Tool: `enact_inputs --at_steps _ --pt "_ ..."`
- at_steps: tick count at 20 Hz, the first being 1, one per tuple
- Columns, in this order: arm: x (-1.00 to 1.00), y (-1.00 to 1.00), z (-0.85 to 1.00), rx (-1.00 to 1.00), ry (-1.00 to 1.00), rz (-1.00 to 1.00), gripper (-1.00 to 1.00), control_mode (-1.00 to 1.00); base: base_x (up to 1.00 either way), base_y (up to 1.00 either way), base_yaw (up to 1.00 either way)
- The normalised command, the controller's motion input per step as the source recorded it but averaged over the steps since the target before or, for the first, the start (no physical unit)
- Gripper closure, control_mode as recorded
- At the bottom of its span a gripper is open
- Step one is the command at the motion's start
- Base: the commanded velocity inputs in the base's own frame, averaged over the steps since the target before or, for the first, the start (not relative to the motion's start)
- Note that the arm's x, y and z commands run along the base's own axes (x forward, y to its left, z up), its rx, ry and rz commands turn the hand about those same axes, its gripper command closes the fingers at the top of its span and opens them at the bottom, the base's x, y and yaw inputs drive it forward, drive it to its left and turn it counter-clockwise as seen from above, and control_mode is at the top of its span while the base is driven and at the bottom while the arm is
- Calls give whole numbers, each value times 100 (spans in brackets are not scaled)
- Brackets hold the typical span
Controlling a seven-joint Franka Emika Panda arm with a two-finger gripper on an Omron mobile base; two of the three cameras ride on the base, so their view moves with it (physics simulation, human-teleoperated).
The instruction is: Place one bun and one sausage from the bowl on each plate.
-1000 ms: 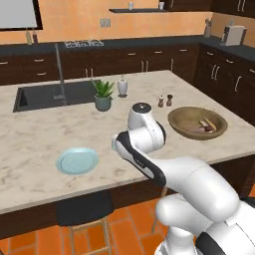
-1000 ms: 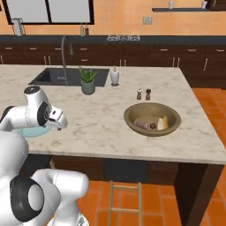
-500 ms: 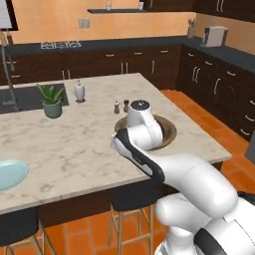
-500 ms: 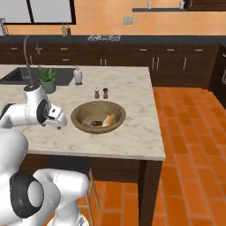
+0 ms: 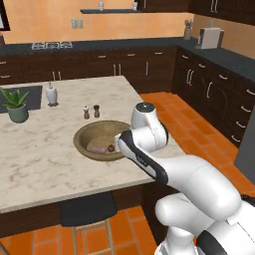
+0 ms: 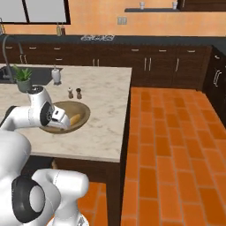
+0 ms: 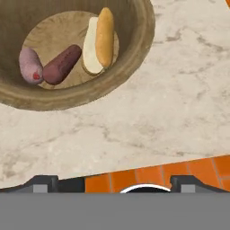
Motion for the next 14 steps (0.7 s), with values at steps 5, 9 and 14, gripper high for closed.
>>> enact_inputs --at_steps 5,9,14 --pt "0 0 0 0 0 0 -100 100 73 4 21" --pt "0 0 0 0 0 0 -100 100 92 0 10" --pt "69 44 23 2 0 9 -100 -100 13 0 0"
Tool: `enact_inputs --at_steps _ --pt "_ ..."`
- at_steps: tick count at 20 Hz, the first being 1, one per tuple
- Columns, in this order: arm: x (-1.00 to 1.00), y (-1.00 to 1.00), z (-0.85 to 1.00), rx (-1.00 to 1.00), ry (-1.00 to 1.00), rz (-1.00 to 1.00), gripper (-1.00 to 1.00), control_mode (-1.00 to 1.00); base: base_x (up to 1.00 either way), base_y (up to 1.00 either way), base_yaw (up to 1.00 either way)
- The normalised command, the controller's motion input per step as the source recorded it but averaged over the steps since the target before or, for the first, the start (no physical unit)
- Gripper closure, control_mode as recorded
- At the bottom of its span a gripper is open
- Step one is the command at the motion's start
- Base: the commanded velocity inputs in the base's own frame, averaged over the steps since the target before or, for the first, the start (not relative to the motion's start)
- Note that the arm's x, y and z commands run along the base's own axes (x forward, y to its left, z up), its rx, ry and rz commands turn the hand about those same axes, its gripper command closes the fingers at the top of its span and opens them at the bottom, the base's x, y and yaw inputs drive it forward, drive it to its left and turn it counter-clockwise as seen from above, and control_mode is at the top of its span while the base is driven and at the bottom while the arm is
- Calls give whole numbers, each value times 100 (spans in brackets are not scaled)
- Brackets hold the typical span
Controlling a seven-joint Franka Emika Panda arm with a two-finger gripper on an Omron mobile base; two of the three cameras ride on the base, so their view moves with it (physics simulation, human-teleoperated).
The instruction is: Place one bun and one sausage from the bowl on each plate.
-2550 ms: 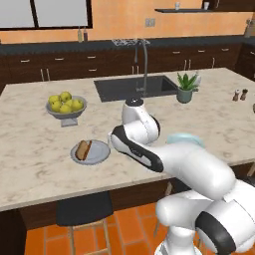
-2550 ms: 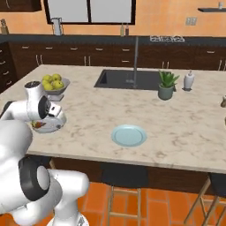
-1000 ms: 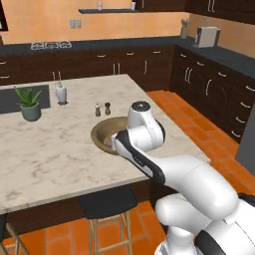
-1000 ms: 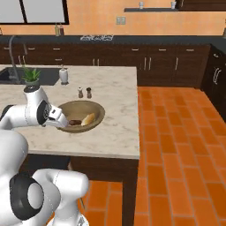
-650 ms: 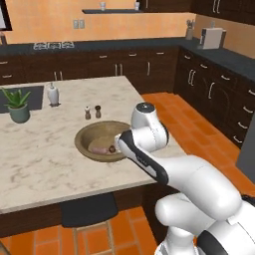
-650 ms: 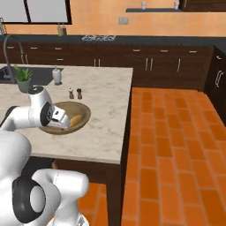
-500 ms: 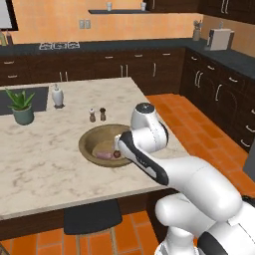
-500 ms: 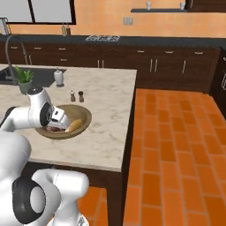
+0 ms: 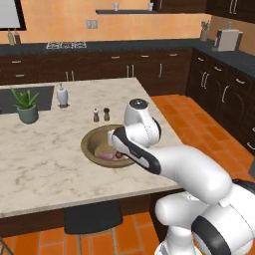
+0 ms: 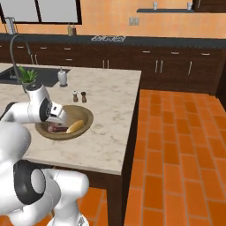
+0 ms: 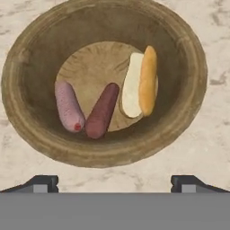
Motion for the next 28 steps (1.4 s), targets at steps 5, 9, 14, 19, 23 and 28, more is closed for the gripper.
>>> enact_inputs --at_steps 5,9,14,19,23,28 --pt "84 54 4 4 11 29 -100 -100 0 0 0" --pt "40 31 -11 0 15 17 -100 -100 0 0 0" --pt "13 18 -21 0 14 12 -100 -100 0 0 0" --pt "0 5 -89 0 27 15 -100 -100 0 0 0" --pt "0 3 -61 -1 15 9 -100 -100 0 0 0" --pt "-4 13 -19 -3 3 4 -100 -100 0 0 0"
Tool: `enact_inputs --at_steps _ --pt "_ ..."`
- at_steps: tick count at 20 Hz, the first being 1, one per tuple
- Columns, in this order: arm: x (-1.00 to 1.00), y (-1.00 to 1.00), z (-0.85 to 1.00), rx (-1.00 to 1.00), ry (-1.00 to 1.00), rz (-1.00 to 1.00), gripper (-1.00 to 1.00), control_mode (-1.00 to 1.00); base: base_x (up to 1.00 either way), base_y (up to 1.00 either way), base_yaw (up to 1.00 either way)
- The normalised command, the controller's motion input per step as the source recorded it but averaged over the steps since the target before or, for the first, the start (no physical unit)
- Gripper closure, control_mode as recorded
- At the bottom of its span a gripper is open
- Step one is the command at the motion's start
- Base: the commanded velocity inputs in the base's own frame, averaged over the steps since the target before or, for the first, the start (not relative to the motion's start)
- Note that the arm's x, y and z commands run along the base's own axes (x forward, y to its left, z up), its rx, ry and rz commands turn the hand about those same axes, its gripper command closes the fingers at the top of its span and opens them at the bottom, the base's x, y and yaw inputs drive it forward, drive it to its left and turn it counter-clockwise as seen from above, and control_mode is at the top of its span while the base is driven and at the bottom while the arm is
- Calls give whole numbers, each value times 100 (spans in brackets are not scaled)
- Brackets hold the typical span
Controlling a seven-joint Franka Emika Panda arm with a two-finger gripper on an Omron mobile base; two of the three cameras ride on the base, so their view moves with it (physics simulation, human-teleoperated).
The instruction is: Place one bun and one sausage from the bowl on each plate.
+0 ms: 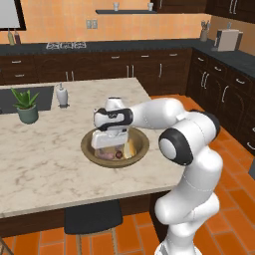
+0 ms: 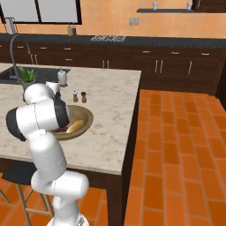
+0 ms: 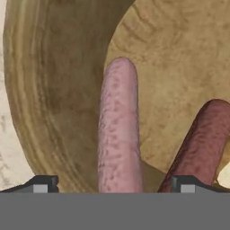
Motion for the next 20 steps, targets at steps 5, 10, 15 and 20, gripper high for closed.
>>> enact_inputs --at_steps 5,10,15,20 --pt "-39 -9 -32 -1 0 16 -100 -100 0 0 0" --pt "-30 0 -39 0 -15 14 -100 -100 0 0 0" --pt "-13 1 -9 1 -25 27 -100 -100 0 0 0" --pt "31 -1 0 4 9 6 -100 -100 0 0 0"
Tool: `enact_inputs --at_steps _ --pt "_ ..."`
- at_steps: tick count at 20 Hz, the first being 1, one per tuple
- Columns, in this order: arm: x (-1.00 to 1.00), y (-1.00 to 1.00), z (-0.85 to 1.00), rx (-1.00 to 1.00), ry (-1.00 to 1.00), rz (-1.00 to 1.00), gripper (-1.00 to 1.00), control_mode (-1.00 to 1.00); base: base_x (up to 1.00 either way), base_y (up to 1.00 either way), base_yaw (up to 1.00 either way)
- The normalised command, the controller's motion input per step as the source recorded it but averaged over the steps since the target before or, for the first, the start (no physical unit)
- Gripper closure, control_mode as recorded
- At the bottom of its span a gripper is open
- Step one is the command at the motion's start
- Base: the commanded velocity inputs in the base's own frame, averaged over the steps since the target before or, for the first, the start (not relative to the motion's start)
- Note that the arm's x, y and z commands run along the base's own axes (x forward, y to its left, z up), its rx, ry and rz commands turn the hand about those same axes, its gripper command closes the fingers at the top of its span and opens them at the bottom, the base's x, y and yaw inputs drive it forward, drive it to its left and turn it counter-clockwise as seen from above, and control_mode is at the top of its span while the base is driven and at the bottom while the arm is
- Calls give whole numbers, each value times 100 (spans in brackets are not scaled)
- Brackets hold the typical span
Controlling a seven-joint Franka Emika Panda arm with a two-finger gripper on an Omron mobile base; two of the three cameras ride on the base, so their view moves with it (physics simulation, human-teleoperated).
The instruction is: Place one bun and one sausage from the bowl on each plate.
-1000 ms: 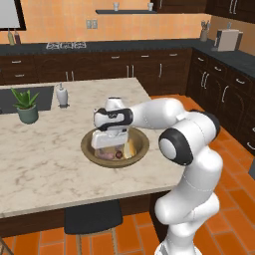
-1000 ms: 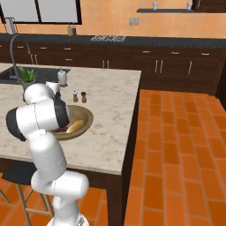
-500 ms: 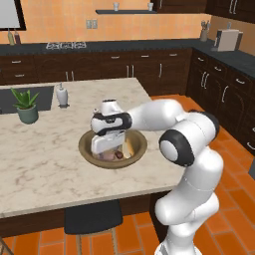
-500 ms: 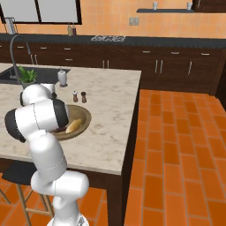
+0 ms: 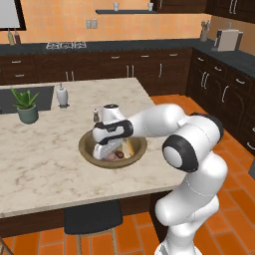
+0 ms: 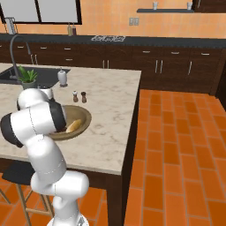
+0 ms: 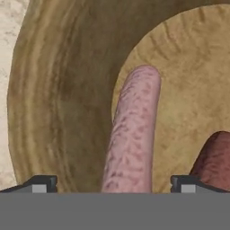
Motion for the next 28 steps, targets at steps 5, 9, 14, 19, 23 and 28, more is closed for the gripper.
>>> enact_inputs --at_steps 5,9,14,19,23,28 --pt "22 0 -25 0 8 0 -100 -100 0 0 0" --pt "1 0 -48 -1 0 2 -100 -100 0 0 0" --pt "0 -22 -50 0 -2 1 -100 -100 0 0 0" --pt "0 -9 -46 0 -1 0 100 -100 0 0 0" --pt "-16 -6 -31 0 10 0 100 -100 0 0 0" --pt "-29 -6 41 1 4 -6 100 -100 0 0 0"
